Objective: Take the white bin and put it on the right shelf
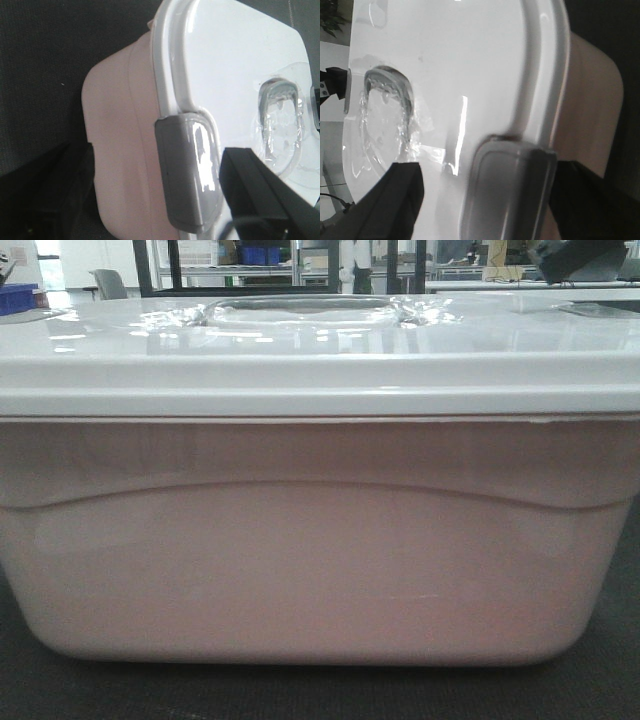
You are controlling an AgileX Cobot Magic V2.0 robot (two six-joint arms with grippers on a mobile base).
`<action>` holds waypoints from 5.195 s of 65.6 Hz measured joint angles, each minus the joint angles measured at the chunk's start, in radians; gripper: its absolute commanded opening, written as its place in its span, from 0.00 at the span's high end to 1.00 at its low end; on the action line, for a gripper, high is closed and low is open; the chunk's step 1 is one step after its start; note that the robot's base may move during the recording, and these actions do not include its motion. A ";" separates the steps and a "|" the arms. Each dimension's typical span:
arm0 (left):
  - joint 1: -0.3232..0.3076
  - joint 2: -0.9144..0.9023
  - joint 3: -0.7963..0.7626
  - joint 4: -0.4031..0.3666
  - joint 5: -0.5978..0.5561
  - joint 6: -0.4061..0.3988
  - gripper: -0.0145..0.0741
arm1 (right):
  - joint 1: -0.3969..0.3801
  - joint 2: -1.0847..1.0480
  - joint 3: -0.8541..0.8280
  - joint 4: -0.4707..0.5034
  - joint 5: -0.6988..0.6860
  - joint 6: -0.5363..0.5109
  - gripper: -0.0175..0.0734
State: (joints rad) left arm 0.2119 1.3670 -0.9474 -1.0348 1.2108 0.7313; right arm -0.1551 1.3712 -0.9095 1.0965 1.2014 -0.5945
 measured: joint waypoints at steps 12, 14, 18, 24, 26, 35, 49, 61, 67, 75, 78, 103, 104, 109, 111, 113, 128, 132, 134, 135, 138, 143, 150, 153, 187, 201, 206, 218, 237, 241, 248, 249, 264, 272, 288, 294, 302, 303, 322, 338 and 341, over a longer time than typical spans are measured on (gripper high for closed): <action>0.000 0.000 0.000 0.000 -0.001 0.002 0.36 | 0.000 0.012 0.000 0.026 -0.006 -0.015 0.15; 0.000 0.000 0.000 0.000 -0.001 0.002 0.36 | 0.000 0.012 0.000 0.026 -0.006 -0.017 0.15; -0.010 0.000 0.000 0.001 -0.001 0.002 0.36 | 0.002 0.012 0.000 0.027 -0.006 -0.017 0.15; -0.033 0.000 0.000 0.005 -0.002 0.003 0.36 | 0.012 0.012 0.000 0.027 -0.010 -0.021 0.15; -0.041 0.000 0.000 0.006 -0.002 0.005 0.36 | 0.017 0.012 0.000 0.027 -0.015 -0.021 0.15; -0.064 0.000 0.000 0.006 -0.002 0.007 0.36 | 0.045 0.012 0.000 0.029 -0.017 -0.023 0.15; -0.066 0.000 0.000 0.006 -0.002 0.008 0.36 | 0.057 0.012 0.000 0.029 -0.017 -0.023 0.15; -0.066 0.000 0.000 0.008 -0.002 0.009 0.36 | 0.057 0.012 0.000 0.029 -0.017 -0.028 0.15; -0.066 0.000 0.000 0.008 -0.002 0.009 0.36 | 0.057 0.012 0.000 0.036 -0.017 -0.034 0.15; -0.066 0.000 0.000 0.008 -0.002 0.009 0.36 | 0.057 0.012 0.000 0.056 -0.017 -0.050 0.15; -0.066 0.000 0.000 0.008 -0.002 0.009 0.36 | 0.057 0.012 0.000 0.064 -0.017 -0.052 0.15; -0.066 0.000 0.000 0.020 -0.002 0.009 0.36 | 0.057 0.012 0.000 0.071 -0.017 -0.058 0.15; -0.066 0.000 0.000 0.020 -0.002 0.009 0.36 | 0.057 0.012 0.000 0.071 -0.017 -0.058 0.15; -0.066 0.000 0.000 0.020 -0.002 0.009 0.36 | 0.057 0.012 0.000 0.063 -0.017 -0.058 0.15; -0.066 0.000 0.000 0.020 -0.002 0.009 0.36 | 0.057 0.012 0.000 0.055 -0.017 -0.058 0.15; -0.066 0.000 0.000 0.021 -0.002 0.009 0.36 | 0.057 0.012 0.000 0.048 -0.017 -0.056 0.15; -0.066 0.000 0.000 0.021 -0.002 0.010 0.36 | 0.057 0.012 0.000 -0.010 -0.017 -0.020 0.15; -0.066 0.000 0.000 0.021 -0.002 0.010 0.36 | 0.057 0.012 0.000 -0.018 -0.017 -0.013 0.15; -0.066 0.000 0.000 0.021 -0.002 0.010 0.36 | 0.057 0.012 0.000 -0.020 -0.017 -0.011 0.15; -0.066 0.000 0.000 0.021 -0.002 0.010 0.36 | 0.057 0.012 0.000 -0.023 -0.017 -0.008 0.15; -0.066 0.000 0.001 0.021 -0.002 0.010 0.36 | 0.057 0.012 0.000 -0.024 -0.017 -0.003 0.15; -0.066 0.000 0.001 0.022 -0.002 0.010 0.36 | 0.057 0.012 0.000 -0.026 -0.017 0.008 0.15; -0.071 0.000 0.001 0.022 -0.002 0.010 0.36 | 0.057 0.012 0.000 -0.028 -0.017 0.023 0.15; -0.078 0.000 0.001 0.022 -0.002 0.010 0.36 | 0.057 0.012 0.000 -0.030 -0.017 0.027 0.15; -0.133 0.046 0.001 0.016 -0.002 0.010 0.36 | 0.057 0.012 0.000 -0.032 -0.014 0.042 0.15; -0.133 0.046 0.001 0.014 -0.002 0.010 0.36 | 0.057 0.012 0.000 -0.032 -0.014 0.042 0.15; -0.133 0.046 0.001 0.011 -0.002 0.010 0.36 | 0.057 0.012 0.000 -0.032 -0.014 0.042 0.18; -0.133 0.047 0.001 0.010 -0.002 0.010 0.36 | 0.057 0.012 0.000 -0.032 -0.014 0.042 0.33; -0.133 0.047 0.001 0.004 -0.004 0.010 0.48 | 0.057 0.012 0.000 -0.031 -0.008 0.050 0.33; -0.133 0.047 0.001 -0.001 -0.005 0.010 0.50 | 0.057 0.012 0.000 -0.031 -0.008 0.052 0.33; -0.133 0.047 0.001 -0.003 -0.010 0.010 0.51 | 0.057 0.012 0.000 -0.031 -0.008 0.052 0.33; -0.133 0.047 0.001 -0.003 -0.010 0.010 0.51 | 0.057 0.012 0.000 -0.031 -0.008 0.052 0.33; -0.133 0.047 0.001 -0.003 -0.012 0.008 0.51 | 0.057 0.012 0.000 -0.031 -0.008 0.052 0.33; -0.133 0.047 0.001 -0.003 -0.012 0.008 0.51 | 0.057 0.012 0.000 -0.031 -0.008 0.052 0.33; -0.133 0.047 0.001 -0.003 -0.012 0.006 0.51 | 0.057 0.012 0.000 -0.031 -0.008 0.055 0.33; -0.133 0.047 0.001 -0.003 -0.012 0.006 0.51 | 0.057 0.012 0.000 -0.031 -0.008 0.055 0.33; -0.133 0.047 0.001 -0.005 -0.012 0.006 0.51 | 0.057 0.012 0.000 -0.031 -0.008 0.055 0.33; -0.133 0.047 0.001 -0.005 -0.012 0.006 0.51 | 0.057 0.012 0.000 -0.031 -0.008 0.055 0.33; -0.132 0.047 0.001 -0.005 -0.012 0.006 0.51 | 0.057 0.012 0.000 -0.029 -0.008 0.055 0.33; -0.116 0.047 0.001 -0.009 -0.009 0.005 0.51 | 0.057 0.012 0.000 -0.027 -0.008 0.055 0.33; -0.106 0.047 0.001 -0.009 -0.006 0.004 0.51 | 0.057 0.012 0.000 -0.025 -0.008 0.055 0.33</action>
State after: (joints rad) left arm 0.1062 1.4139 -0.9468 -1.0434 1.2044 0.7356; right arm -0.0985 1.3830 -0.9095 1.0711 1.1936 -0.5393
